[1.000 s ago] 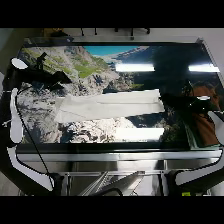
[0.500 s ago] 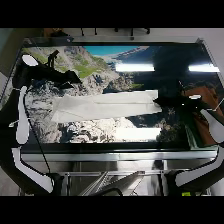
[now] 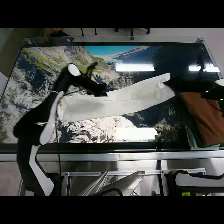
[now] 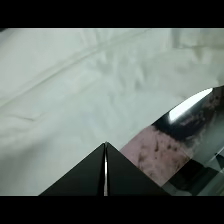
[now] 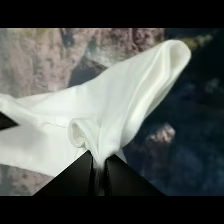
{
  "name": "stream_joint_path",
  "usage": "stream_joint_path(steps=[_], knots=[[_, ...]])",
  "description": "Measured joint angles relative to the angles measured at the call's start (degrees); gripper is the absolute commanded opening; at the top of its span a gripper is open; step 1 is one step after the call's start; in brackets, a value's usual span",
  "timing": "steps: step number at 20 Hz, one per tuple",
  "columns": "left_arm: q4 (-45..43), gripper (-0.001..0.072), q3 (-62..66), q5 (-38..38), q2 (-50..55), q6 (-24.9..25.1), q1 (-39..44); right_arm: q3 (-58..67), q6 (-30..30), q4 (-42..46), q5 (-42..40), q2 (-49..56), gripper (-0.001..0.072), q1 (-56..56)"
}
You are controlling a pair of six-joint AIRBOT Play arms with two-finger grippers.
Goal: Fold the shirts.
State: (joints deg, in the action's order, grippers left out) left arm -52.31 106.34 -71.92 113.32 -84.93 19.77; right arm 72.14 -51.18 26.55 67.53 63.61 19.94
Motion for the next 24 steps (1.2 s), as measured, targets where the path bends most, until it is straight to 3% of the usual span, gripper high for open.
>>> stream_joint_path(steps=[3, 7, 11, 14, 18, 21, 24], knots=[[1.95, 0.0016, 0.07, 7.19, 4.79, -2.36, 8.39, 1.44, -5.07, -0.26, 6.01, -7.21, 0.0019, 1.90], [11.26, 0.0017, 0.11, 18.58, 10.03, -3.61, 15.93, 2.05, -8.87, -0.61, 11.65, -13.70, 0.0019, 2.86], [17.68, 0.0017, 0.15, 22.03, 11.37, -3.17, 17.97, 2.21, -10.38, -0.66, 13.53, -15.63, 0.0019, 3.10], [19.52, 0.0017, 0.96, 17.29, 7.65, 0.15, 15.39, 2.23, -11.08, -0.76, 14.21, -15.43, 0.0019, 3.10], [23.23, 0.0017, 5.99, 1.88, -2.34, 5.81, 6.69, 1.92, -11.85, -3.78, 13.09, -14.08, 0.0019, 0.44], [32.37, 0.0017, 8.85, -7.34, -11.72, 9.31, -1.57, 1.66, -11.56, -6.01, 6.45, -12.09, 0.0019, -7.69], [41.20, 0.0017, 9.92, -13.53, -20.72, 12.31, -9.46, 1.57, -8.79, -7.02, -5.18, -7.28, 0.0020, -22.58]])
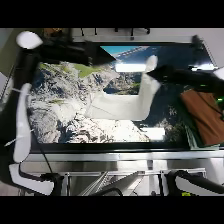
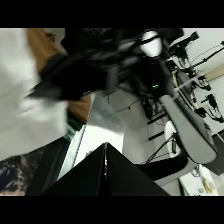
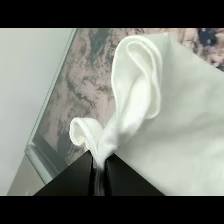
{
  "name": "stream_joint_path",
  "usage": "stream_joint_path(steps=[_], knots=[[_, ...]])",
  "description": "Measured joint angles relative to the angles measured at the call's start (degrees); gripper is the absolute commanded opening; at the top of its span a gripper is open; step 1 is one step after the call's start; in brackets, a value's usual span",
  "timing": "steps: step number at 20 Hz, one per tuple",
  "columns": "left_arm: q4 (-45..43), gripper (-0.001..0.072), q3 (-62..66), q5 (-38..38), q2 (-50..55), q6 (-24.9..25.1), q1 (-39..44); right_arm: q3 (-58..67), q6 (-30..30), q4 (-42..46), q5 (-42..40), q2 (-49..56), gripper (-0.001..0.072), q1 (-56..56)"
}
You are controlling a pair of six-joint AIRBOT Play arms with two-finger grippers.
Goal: Fold the shirts.
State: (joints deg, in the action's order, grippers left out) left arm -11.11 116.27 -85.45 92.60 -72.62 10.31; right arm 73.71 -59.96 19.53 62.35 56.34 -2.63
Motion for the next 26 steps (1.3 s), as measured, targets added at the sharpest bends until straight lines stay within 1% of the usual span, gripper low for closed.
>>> stream_joint_path(steps=[2, 3, 5, 6, 7, 9, 11, 12, 14, 16, 18, 22, 23, 24, 25, 26], knots=[[2.89, 0.0017, -0.72, -2.49, -5.25, 1.75, -4.02, 0.00, 3.48, -0.28, -9.35, 5.14, 0.0021, -11.10], [3.82, 0.0017, -1.86, -3.19, -7.69, 2.71, -5.53, 0.00, 5.97, -0.50, -14.95, 8.48, 0.0046, -16.87], [4.92, 0.0017, -5.64, -4.20, -12.46, 4.74, -7.82, 0.00, 11.41, -0.66, -27.21, 15.63, 0.0424, -26.97], [5.38, 0.0017, -8.39, -4.52, -14.86, 5.95, -8.59, 0.11, 13.79, -0.85, -34.10, 19.23, 0.0456, -31.26], [5.64, 0.0017, -11.21, -4.76, -17.03, 7.13, -9.11, 0.42, 15.76, -1.44, -41.53, 22.64, 0.0456, -35.26], [5.95, 0.0017, -17.35, -4.96, -20.92, 9.46, -9.77, 1.09, 18.62, -1.84, -52.24, 26.40, 0.0456, -40.19], [6.29, 0.0017, -22.88, -4.90, -23.96, 11.37, -10.10, 1.46, 21.16, -1.57, -57.94, 26.86, 0.0456, -41.97], [6.34, 0.0017, -25.22, -4.76, -25.16, 12.11, -10.21, 1.57, 22.36, -1.29, -58.69, 26.14, 0.0456, -41.77], [6.49, 0.0017, -29.31, -4.59, -26.95, 13.22, -10.34, 1.70, 23.89, -0.96, -56.96, 23.61, 0.0455, -39.26], [6.56, 0.0017, -31.95, -4.92, -27.93, 13.81, -10.40, 1.75, 23.93, -0.46, -51.10, 20.61, 0.0455, -34.14], [6.69, 0.0017, -33.38, -5.68, -28.50, 14.23, -10.40, 1.79, 18.91, 2.34, -42.05, 17.77, 0.0457, -26.49], [6.71, 0.0017, -34.42, -6.64, -28.92, 14.64, -10.43, 1.79, 2.58, 14.73, -21.35, 15.69, 0.0460, -8.55], [6.73, 0.0017, -34.56, -6.80, -28.96, 14.64, -10.43, 1.79, -0.35, 17.27, -17.03, 16.02, 0.0477, -4.76], [6.71, 0.0017, -34.64, -6.95, -28.98, 14.64, -10.43, 1.79, -2.75, 19.37, -12.68, 16.74, 0.0561, -1.40], [6.71, 0.0017, -34.71, -6.95, -29.00, 14.64, -10.43, 1.79, -4.48, 21.03, -8.81, 17.75, 0.0600, 1.18], [6.71, 0.0017, -34.73, -6.97, -29.03, 14.64, -10.43, 1.79, -5.64, 21.94, -6.03, 18.82, 0.0600, 2.78]])
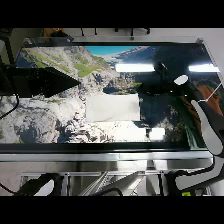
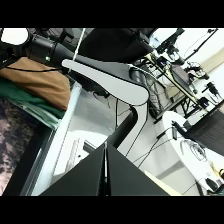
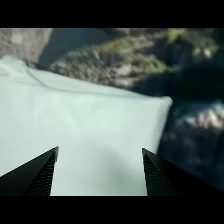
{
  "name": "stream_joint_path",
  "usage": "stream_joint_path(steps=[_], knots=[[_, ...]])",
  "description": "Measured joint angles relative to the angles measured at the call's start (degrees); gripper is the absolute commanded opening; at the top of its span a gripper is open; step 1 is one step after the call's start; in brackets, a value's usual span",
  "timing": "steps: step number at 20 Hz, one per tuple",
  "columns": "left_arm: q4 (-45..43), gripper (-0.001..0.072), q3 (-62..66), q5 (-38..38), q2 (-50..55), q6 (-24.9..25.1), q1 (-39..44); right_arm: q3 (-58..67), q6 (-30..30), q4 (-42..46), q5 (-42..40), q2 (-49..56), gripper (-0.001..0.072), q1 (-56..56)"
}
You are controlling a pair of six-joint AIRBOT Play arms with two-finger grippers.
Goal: Fold the shirts.
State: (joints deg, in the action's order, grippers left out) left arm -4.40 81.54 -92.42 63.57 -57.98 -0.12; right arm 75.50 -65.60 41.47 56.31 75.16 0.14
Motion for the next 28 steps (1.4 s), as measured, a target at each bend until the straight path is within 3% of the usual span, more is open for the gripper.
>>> stream_joint_path(steps=[3, 9, 10, 12, 15, 23, 28], knots=[[-0.02, 0.0017, -0.07, -0.17, 0.00, 0.02, 0.00, 0.00, -2.21, 1.92, 5.25, 4.15, 0.0592, 1.62], [-0.15, 0.0017, -0.09, -0.74, -0.02, 0.04, 0.00, 0.20, -2.93, 0.94, 7.76, 10.14, 0.0569, -0.74], [-0.28, 0.0017, -0.09, -0.81, -0.02, 0.04, 0.00, 0.17, -2.25, 0.50, 7.89, 10.56, 0.0455, -1.22], [-0.33, 0.0018, -0.09, -0.85, -0.02, 0.04, 0.00, 0.07, -0.50, -1.62, 8.00, 11.32, 0.0385, -2.29], [-0.46, 0.0018, -0.09, -0.70, -0.02, 0.04, 0.00, -0.11, 3.32, -5.46, 7.37, 11.87, 0.0019, -3.93], [-0.44, 0.0018, -0.09, -0.39, -0.02, 0.04, 0.00, 0.02, 7.10, -14.78, 6.80, 9.84, 0.0018, -4.22], [-0.46, 0.0018, -0.09, -1.01, -0.02, 0.04, 0.00, 2.54, 7.02, -18.73, 6.84, 2.60, 0.0017, 3.91]])
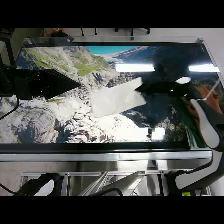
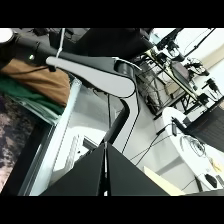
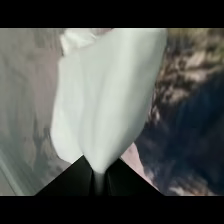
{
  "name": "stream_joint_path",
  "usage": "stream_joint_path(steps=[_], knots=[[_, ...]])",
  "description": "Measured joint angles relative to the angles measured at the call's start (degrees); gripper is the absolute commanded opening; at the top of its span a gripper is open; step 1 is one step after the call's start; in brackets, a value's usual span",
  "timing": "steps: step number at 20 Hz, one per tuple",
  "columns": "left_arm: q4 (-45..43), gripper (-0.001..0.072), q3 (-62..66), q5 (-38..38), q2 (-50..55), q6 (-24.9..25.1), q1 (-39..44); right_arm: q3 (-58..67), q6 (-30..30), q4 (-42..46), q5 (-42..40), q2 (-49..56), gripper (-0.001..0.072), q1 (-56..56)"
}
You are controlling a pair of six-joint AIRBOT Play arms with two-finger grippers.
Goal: Fold the shirts.
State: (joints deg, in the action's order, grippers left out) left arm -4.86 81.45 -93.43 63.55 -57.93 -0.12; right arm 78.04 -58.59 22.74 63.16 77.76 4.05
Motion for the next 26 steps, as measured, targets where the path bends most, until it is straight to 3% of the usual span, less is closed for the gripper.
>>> stream_joint_path(steps=[4, 10, 18, 22, 26], knots=[[0.00, 0.0018, 0.00, -0.83, 0.00, 0.00, 0.00, 6.97, -5.14, -1.40, 0.07, -6.56, 0.0018, 11.82], [0.00, 0.0018, 0.00, -1.44, 0.00, 0.00, 0.00, 13.75, -18.67, -1.55, 2.58, -12.26, 0.0018, 31.04], [0.00, 0.0018, 0.00, -1.97, 0.07, 0.00, 0.04, 14.91, -33.79, 7.54, 11.30, -19.71, 0.0018, 47.93], [-0.04, 0.0018, -0.07, -1.99, 0.20, 0.02, 0.09, 14.93, -38.86, 16.92, 18.12, -21.99, 0.0018, 49.77], [-0.17, 0.0018, -0.09, -2.16, 0.24, 0.09, 0.09, 14.27, -42.86, 33.14, 26.32, -22.84, 0.0019, 50.27]])
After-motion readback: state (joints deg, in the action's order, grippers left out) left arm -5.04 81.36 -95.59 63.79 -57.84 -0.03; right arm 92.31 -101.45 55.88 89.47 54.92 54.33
